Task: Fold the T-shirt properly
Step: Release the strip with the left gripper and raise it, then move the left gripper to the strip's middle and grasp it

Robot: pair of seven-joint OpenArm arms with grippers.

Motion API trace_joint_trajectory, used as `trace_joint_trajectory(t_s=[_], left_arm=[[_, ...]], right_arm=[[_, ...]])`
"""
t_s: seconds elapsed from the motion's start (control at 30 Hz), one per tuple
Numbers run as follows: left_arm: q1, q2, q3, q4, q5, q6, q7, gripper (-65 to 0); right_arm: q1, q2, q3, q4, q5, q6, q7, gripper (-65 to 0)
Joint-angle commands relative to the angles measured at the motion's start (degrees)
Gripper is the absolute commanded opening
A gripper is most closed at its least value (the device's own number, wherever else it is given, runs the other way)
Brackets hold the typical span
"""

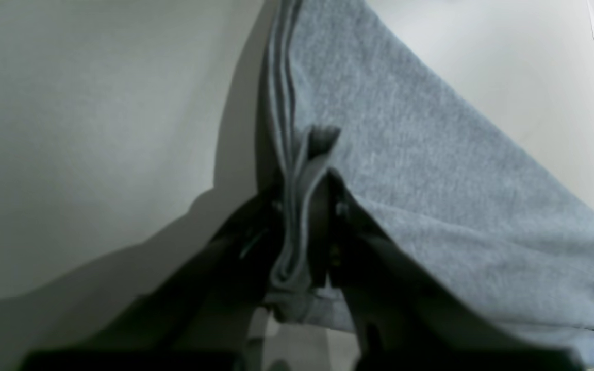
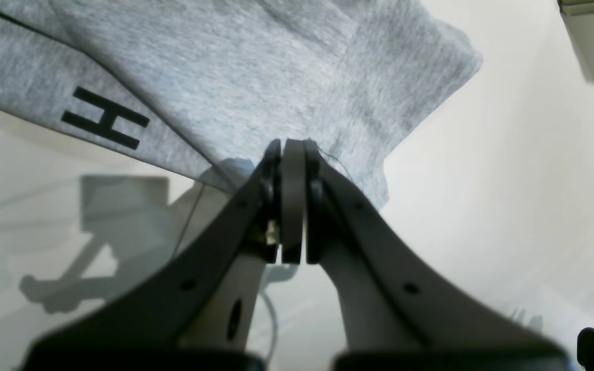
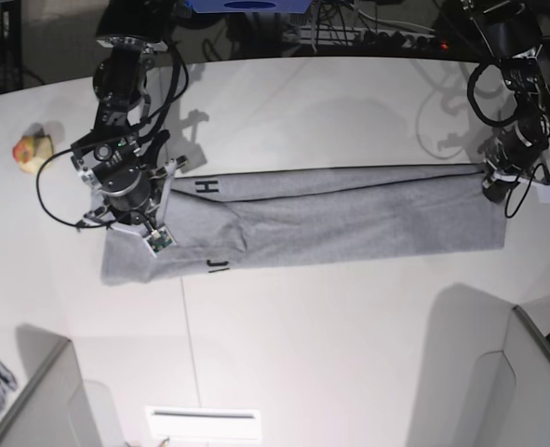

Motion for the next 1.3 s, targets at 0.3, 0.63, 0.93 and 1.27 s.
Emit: trace_joint_trajectory(t_s=[0.3,0.63,0.93,1.27], left_arm=[[2.88,-0.3,-3.52,10.04,9.54,-0.57,-5.59,-65.0],[6.66,10.34,-2.99,30.79,17.18,-0.48,-5.15,-65.0],[6.57,15.09,10.98,42.92,29.14,-0.57,-1.9,-65.0],[6.57,15.35,27.86,43.1,35.12,-0.22,-1.9,-65.0]], right_arm=[[-2.93,-0.37,0.12,1.26,9.14,-0.12,0.64,-65.0],[-2.75,-0.37,0.12,1.26,9.66,-0.12,0.64,-65.0],[-2.67,-0.37,0.12,1.26,9.75,-0.12,0.64,-65.0],[-2.67,-0.37,0.12,1.26,9.58,-0.12,0.64,-65.0]])
